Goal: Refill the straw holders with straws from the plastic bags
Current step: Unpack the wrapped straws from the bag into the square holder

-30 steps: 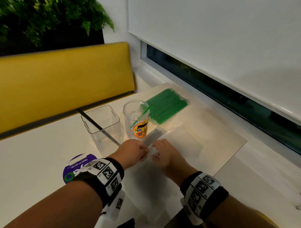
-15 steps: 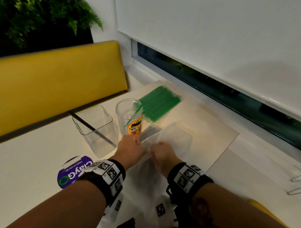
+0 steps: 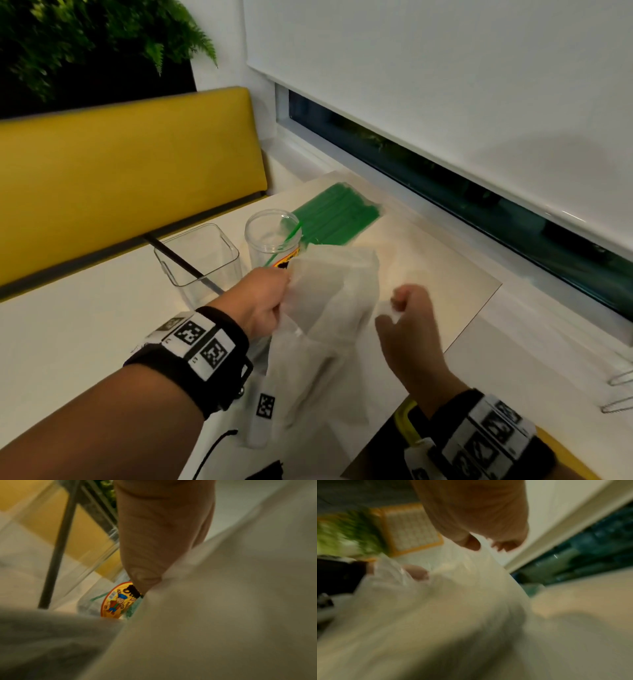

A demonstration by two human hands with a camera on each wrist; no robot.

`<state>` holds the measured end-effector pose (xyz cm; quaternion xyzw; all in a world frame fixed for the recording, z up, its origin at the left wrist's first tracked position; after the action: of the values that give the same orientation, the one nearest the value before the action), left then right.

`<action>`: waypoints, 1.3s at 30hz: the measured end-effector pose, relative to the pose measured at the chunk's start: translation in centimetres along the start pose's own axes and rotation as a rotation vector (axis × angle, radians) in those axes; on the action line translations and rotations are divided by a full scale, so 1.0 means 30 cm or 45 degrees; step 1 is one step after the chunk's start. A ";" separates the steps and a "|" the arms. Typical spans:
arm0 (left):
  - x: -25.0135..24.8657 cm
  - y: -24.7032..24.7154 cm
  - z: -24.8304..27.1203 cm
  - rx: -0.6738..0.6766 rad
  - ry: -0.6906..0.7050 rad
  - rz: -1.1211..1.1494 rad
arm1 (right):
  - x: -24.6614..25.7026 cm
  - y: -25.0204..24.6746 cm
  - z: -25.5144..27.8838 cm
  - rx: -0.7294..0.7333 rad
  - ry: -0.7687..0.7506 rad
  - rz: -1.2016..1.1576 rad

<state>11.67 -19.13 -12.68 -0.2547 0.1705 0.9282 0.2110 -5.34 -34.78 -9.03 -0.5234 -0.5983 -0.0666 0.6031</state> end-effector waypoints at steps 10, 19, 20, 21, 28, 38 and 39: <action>-0.032 0.095 0.093 -0.008 0.304 -0.578 | 0.336 0.275 -0.069 0.837 -0.866 0.469; 0.095 0.007 0.033 -0.380 0.451 -2.083 | 0.087 0.225 -0.185 0.682 0.072 -0.099; 0.079 -0.010 0.021 -0.461 0.435 -2.086 | 0.082 0.211 -0.193 0.658 0.049 -0.034; 0.063 -0.022 0.009 -0.520 0.425 -2.041 | 0.099 0.196 -0.200 0.644 -0.077 0.124; 0.039 -0.043 -0.022 -0.217 0.318 -0.877 | 0.365 0.264 0.057 0.552 -1.602 0.629; -0.003 -0.021 0.002 -0.336 0.371 -1.012 | 0.267 0.318 0.068 0.837 -1.354 0.679; -0.020 -0.016 0.013 -0.443 0.431 -1.178 | 0.280 0.320 0.077 0.872 -1.380 0.675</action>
<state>12.21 -18.75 -12.15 -0.4812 -0.0848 0.6982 0.5232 2.25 -24.31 -8.29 -0.3915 -0.6544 0.5464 0.3461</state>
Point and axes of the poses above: each hand's wrist, its own z-axis away from the middle knuckle, its own y-axis out of the palm, x = y × z, the point moved 10 cm from there along -z, towards the middle knuckle, and after that the axes turned 14 degrees about -y, right-handed, at the moved point
